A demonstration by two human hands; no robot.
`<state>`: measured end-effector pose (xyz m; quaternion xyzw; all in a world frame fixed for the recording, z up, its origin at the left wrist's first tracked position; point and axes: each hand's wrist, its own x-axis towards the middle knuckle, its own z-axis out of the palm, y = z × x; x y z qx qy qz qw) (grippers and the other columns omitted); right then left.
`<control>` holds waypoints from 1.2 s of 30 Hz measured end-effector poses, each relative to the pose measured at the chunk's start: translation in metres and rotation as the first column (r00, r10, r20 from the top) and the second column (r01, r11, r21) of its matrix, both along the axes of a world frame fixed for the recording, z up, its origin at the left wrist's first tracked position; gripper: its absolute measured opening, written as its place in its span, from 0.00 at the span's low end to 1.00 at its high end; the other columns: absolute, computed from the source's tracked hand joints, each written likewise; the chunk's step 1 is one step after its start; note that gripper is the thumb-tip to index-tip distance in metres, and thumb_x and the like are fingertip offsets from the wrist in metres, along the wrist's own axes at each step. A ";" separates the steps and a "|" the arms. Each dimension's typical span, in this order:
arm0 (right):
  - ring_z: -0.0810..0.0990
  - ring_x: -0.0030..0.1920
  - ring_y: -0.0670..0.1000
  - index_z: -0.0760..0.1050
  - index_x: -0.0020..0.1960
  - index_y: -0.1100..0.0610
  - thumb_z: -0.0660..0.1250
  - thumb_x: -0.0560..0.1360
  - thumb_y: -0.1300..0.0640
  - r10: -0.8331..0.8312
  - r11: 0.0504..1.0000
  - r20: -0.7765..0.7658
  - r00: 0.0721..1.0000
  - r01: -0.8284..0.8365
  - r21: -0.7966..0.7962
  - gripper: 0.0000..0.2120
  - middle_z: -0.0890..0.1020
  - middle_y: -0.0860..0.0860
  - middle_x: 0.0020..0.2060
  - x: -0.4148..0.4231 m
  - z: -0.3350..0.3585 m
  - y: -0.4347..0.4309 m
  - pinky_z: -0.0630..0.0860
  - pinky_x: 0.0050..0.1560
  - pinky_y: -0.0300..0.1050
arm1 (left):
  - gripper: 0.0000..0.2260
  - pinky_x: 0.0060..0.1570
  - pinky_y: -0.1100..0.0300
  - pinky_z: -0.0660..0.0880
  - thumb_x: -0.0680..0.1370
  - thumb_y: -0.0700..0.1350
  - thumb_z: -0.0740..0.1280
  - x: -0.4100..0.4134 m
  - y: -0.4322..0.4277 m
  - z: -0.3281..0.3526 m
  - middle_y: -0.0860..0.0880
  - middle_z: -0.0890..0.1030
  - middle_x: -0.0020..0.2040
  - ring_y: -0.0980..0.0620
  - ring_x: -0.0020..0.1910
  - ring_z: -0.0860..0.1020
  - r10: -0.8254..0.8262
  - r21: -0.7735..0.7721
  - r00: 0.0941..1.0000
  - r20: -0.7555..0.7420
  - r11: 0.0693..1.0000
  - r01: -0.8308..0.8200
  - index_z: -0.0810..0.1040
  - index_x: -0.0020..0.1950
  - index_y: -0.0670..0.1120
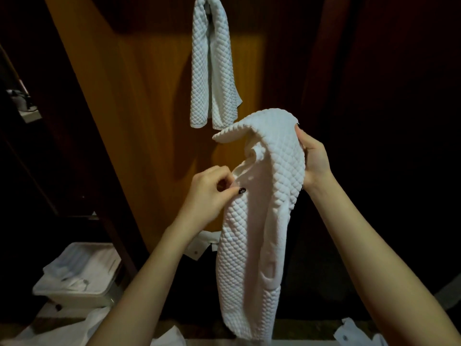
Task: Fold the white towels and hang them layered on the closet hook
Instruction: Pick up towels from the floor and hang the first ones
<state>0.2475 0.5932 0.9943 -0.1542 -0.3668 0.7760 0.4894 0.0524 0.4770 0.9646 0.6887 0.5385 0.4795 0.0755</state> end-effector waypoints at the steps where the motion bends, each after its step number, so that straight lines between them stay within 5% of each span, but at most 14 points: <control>1: 0.83 0.55 0.58 0.82 0.57 0.64 0.66 0.75 0.51 -0.004 1.000 -0.021 1.000 0.004 0.002 0.18 0.83 0.59 0.55 0.000 0.002 0.001 0.80 0.53 0.53 | 0.07 0.39 0.51 0.75 0.73 0.40 0.74 0.002 -0.002 -0.003 0.49 0.78 0.40 0.49 0.39 0.76 -0.003 0.080 0.999 -0.053 0.997 0.007 0.76 0.44 0.43; 4: 0.83 0.56 0.59 0.80 0.59 0.64 0.65 0.77 0.52 -0.045 0.999 -0.051 0.998 0.044 -0.011 0.18 0.83 0.60 0.56 -0.003 0.005 0.002 0.80 0.53 0.55 | 0.19 0.35 0.59 0.76 0.75 0.40 0.72 0.006 -0.005 -0.014 0.49 0.76 0.46 0.51 0.39 0.76 0.006 0.225 0.984 -0.180 0.974 0.035 0.68 0.60 0.50; 7: 0.83 0.56 0.59 0.79 0.61 0.64 0.63 0.79 0.51 -0.079 0.996 -0.041 0.996 0.077 -0.044 0.18 0.83 0.60 0.56 -0.008 0.003 0.002 0.80 0.53 0.55 | 0.20 0.31 0.61 0.72 0.74 0.35 0.72 0.010 -0.002 -0.024 0.45 0.73 0.46 0.52 0.37 0.72 0.077 0.328 0.935 -0.346 0.944 0.043 0.70 0.61 0.48; 13: 0.85 0.51 0.59 0.79 0.58 0.63 0.61 0.81 0.52 -0.108 0.993 0.010 0.994 0.108 -0.051 0.16 0.85 0.60 0.51 -0.016 0.000 -0.006 0.82 0.46 0.53 | 0.07 0.47 0.63 0.74 0.78 0.37 0.68 0.006 -0.002 -0.024 0.47 0.78 0.51 0.54 0.47 0.76 0.009 0.075 1.000 0.017 0.997 -0.010 0.83 0.54 0.42; 18: 0.82 0.57 0.61 0.74 0.62 0.65 0.63 0.81 0.55 -0.341 0.940 0.184 0.922 0.332 0.081 0.15 0.82 0.62 0.58 -0.027 0.004 -0.007 0.80 0.55 0.60 | 0.24 0.39 0.71 0.67 0.73 0.67 0.60 0.028 -0.011 -0.029 0.57 0.72 0.46 0.64 0.45 0.72 0.064 -0.147 0.995 0.072 0.988 -0.053 0.80 0.56 0.50; 22: 0.83 0.54 0.58 0.74 0.51 0.58 0.65 0.80 0.53 -0.478 0.876 0.365 0.799 0.407 0.259 0.08 0.82 0.60 0.54 -0.032 0.007 -0.013 0.80 0.56 0.59 | 0.10 0.35 0.71 0.64 0.74 0.52 0.72 0.041 -0.006 -0.034 0.57 0.70 0.41 0.63 0.38 0.70 0.287 -0.111 0.950 0.127 0.955 -0.274 0.75 0.43 0.49; 25: 0.82 0.52 0.56 0.72 0.48 0.54 0.65 0.79 0.51 -0.549 0.829 0.474 0.689 0.378 0.411 0.07 0.81 0.56 0.50 -0.024 0.012 -0.014 0.80 0.56 0.59 | 0.10 0.35 0.71 0.64 0.77 0.43 0.70 0.034 -0.005 -0.036 0.52 0.73 0.37 0.59 0.35 0.69 0.193 -0.039 0.955 0.224 0.981 -0.189 0.74 0.37 0.45; 29: 0.79 0.56 0.64 0.71 0.51 0.62 0.65 0.80 0.51 -0.626 0.751 0.528 0.573 0.263 0.606 0.13 0.77 0.66 0.58 -0.009 0.015 -0.012 0.77 0.57 0.64 | 0.08 0.39 0.63 0.68 0.80 0.40 0.66 0.026 -0.012 -0.034 0.43 0.78 0.41 0.49 0.40 0.74 -0.029 -0.013 0.965 0.261 0.999 0.033 0.78 0.43 0.38; 34: 0.79 0.58 0.62 0.70 0.52 0.57 0.66 0.79 0.52 -0.607 0.764 0.531 0.591 0.250 0.595 0.09 0.77 0.64 0.59 -0.010 0.012 -0.009 0.77 0.58 0.62 | 0.09 0.37 0.60 0.68 0.83 0.43 0.60 0.027 -0.012 -0.033 0.42 0.76 0.41 0.55 0.37 0.71 -0.085 -0.061 0.955 0.283 0.992 0.106 0.72 0.46 0.39; 36: 0.79 0.59 0.61 0.70 0.54 0.59 0.66 0.79 0.51 -0.603 0.773 0.528 0.598 0.275 0.572 0.12 0.77 0.63 0.59 -0.014 0.007 -0.007 0.77 0.59 0.61 | 0.05 0.36 0.66 0.70 0.83 0.44 0.59 0.026 -0.011 -0.034 0.48 0.75 0.41 0.61 0.37 0.72 -0.069 -0.114 0.942 0.330 0.987 0.112 0.69 0.48 0.45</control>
